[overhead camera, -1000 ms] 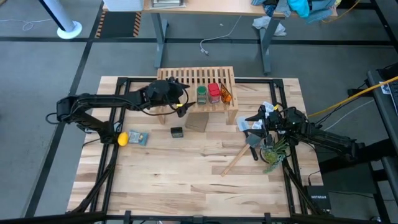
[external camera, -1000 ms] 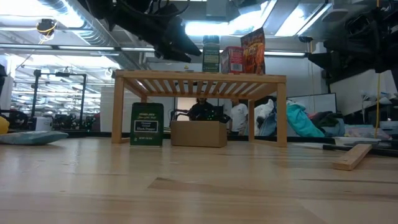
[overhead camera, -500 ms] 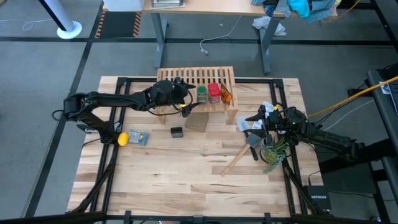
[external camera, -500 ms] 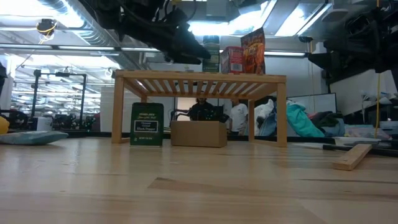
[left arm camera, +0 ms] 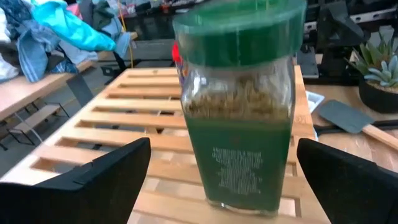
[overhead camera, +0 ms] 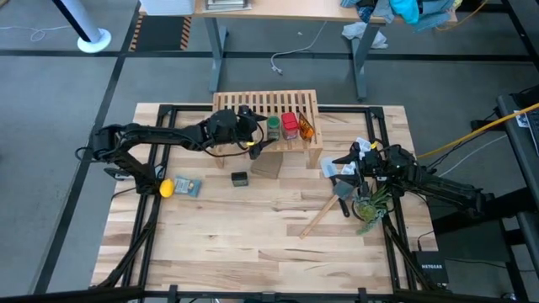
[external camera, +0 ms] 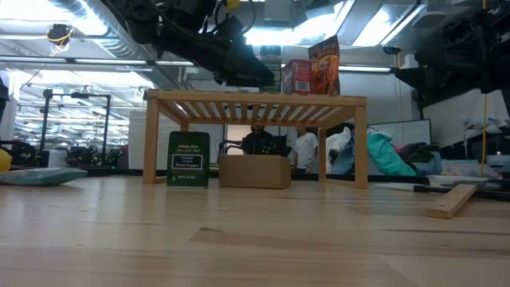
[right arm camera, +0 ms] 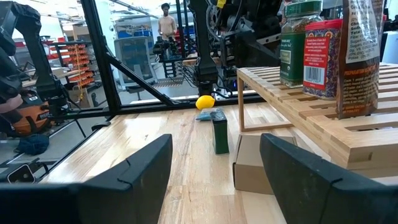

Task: Shelf spices
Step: Remove the green seasoning bottle from the shelf

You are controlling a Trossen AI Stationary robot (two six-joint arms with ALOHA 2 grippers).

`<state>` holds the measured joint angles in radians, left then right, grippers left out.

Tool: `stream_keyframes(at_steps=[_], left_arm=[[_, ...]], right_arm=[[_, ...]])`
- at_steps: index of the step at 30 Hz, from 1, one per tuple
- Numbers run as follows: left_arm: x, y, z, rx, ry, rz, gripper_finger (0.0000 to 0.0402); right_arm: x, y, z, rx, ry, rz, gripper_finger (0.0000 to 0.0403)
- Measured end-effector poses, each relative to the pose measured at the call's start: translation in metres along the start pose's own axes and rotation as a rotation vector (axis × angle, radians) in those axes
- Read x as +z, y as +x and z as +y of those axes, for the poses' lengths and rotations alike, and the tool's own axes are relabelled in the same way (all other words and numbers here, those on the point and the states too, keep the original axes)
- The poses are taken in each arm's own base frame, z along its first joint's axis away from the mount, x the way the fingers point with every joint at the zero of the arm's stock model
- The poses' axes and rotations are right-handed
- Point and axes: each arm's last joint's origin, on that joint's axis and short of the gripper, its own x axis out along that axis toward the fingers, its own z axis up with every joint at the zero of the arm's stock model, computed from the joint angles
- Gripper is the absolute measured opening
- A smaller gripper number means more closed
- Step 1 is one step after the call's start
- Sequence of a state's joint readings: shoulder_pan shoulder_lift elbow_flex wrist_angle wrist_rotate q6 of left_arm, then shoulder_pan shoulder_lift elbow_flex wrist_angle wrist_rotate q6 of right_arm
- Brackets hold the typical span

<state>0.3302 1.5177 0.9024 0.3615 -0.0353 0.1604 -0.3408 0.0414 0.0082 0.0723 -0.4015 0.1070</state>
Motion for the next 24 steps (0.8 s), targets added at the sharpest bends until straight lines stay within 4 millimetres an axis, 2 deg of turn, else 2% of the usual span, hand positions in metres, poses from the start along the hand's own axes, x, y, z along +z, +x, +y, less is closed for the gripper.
stream_keyframes(at_steps=[5,8,24], left_arm=[[0.0025,0.0000,0.0003,0.004,0.000,-0.025,0.0397],[0.0028,0.0000,0.0005,0.005,0.000,-0.029,0.0383],[0.0015,0.0000,-0.0004,-0.001,-0.019,-0.015,0.0201]], right_arm=[[0.0000,0.0000,0.0000,0.000,0.000,0.000,0.0250],[0.0000,0.0000,0.0000,0.000,0.000,0.000,0.0250],[0.0000,0.0000,0.0000,0.000,0.000,0.000,0.0250]])
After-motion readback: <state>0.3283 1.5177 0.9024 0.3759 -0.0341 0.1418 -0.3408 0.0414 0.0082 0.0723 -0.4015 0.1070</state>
